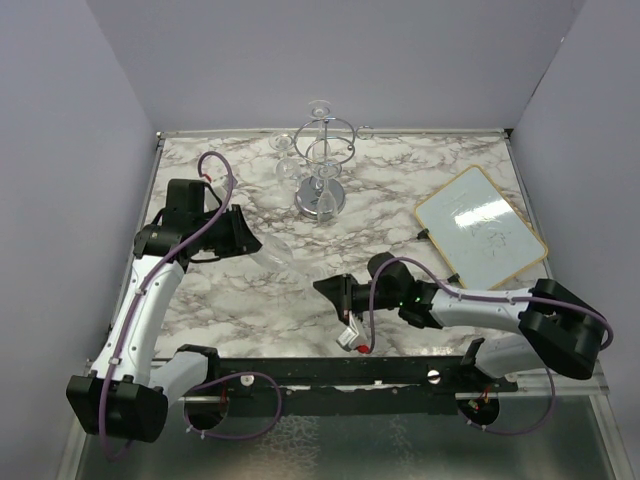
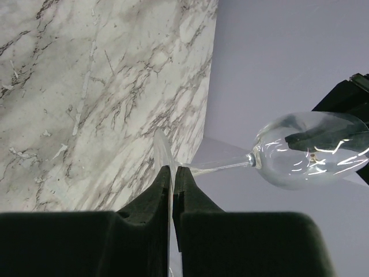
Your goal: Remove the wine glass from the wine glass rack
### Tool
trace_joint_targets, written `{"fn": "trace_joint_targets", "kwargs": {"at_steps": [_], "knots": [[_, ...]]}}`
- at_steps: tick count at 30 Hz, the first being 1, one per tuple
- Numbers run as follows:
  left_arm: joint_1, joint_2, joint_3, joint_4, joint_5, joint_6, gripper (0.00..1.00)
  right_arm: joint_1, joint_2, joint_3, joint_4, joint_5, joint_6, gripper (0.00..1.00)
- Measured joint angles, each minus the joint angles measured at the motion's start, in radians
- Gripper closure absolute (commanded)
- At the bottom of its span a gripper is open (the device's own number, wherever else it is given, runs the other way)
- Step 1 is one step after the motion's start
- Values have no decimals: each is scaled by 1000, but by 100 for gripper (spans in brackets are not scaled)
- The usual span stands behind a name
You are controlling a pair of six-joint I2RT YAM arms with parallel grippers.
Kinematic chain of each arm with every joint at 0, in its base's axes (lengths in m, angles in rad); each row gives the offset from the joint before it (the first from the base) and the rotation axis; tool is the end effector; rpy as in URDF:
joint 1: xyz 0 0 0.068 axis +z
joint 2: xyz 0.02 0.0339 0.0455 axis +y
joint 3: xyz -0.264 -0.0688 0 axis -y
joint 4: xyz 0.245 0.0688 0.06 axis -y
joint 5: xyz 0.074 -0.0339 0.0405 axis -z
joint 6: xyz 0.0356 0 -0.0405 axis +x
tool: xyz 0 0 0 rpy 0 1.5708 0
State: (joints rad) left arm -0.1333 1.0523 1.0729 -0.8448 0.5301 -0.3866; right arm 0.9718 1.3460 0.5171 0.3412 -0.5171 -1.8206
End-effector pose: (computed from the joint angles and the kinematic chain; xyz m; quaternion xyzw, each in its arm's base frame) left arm 0.1998 -0.0450 0.3310 -0.0187 0.9035 -0.3262 0.2774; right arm 0.1341 0.2277 0.1816 -0.8387 0.0141 -0.0055 0.5443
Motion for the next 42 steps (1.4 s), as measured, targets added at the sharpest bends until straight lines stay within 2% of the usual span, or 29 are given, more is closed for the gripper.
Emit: {"fn": "trace_joint_targets", "kwargs": {"at_steps": [2, 5, 9, 10, 11, 12, 13, 22, 27, 32, 36, 37, 39, 42], "knots": [[-1, 0, 0, -7, -3, 4, 95, 0, 13, 0, 9, 8, -8, 91], [-2, 0, 1, -18, -18, 13, 100, 0, 38, 5, 23, 22, -18, 76], [-2, 0, 9, -47, -67, 15, 100, 0, 63, 37, 29, 40, -18, 61], [-2, -1, 14, -51, -79, 15, 100, 0, 68, 47, 29, 42, -18, 53], [-2, -3, 18, -54, -90, 15, 100, 0, 74, 55, 30, 43, -18, 32], [-2, -5, 20, -56, -99, 15, 100, 0, 80, 62, 33, 45, -17, 5], [-2, -8, 21, -61, -113, 15, 100, 0, 85, 69, 40, 46, -19, 0], [-2, -7, 53, -95, -261, -4, 100, 0, 90, 73, 69, 48, 8, 1], [-5, 13, 105, -111, -407, -22, 100, 0, 73, 56, 104, 50, 156, 1], [-5, 83, 169, -90, -601, -24, 100, 0, 27, 29, 195, 89, 512, 1], [-5, 186, 219, -48, -713, -22, 100, 0, -21, 36, 293, 211, 942, 1], [-5, 217, 235, -36, -737, -22, 100, 0, -32, 38, 316, 275, 1102, 1], [-4, 273, 266, -12, -777, -22, 100, 0, -66, 38, 317, 346, 1224, 1], [10, 366, 336, 25, -828, -22, 100, -2, -144, 70, 216, 595, 1554, 1]]}}
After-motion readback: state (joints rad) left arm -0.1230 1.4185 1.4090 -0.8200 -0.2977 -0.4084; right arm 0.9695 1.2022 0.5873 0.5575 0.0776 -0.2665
